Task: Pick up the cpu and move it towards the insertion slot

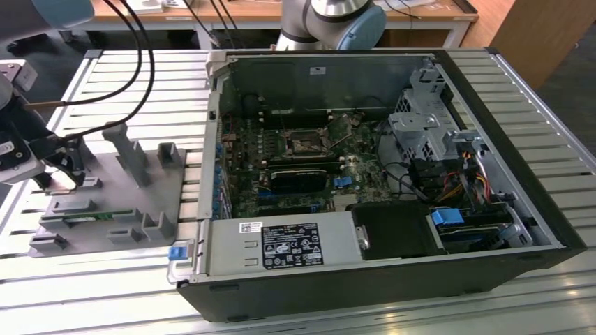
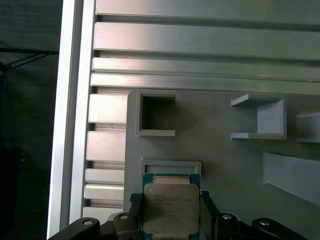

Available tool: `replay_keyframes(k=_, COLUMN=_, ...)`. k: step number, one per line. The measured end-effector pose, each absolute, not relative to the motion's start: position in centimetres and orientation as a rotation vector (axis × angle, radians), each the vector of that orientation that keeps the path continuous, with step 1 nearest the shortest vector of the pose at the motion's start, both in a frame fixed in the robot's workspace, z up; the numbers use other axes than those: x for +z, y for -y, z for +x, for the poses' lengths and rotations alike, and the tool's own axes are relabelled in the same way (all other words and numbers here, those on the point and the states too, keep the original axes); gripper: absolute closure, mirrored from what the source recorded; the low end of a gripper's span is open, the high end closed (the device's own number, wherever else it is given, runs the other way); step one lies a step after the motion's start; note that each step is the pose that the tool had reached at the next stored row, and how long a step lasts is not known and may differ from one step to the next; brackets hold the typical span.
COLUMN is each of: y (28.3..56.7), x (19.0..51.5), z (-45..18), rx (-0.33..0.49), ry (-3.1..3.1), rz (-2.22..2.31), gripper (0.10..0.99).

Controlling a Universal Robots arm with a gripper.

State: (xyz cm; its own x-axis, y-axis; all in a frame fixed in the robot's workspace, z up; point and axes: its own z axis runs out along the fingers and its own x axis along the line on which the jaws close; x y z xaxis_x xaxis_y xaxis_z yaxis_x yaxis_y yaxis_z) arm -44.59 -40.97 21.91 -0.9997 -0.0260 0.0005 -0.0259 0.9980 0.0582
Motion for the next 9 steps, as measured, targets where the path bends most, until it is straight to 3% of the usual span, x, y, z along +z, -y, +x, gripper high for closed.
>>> replay_keyframes(k=9, y=40.97, x=22.16, z=-44.59, rx=-0.091, ry=3.139, rz=0.041, gripper=0.545)
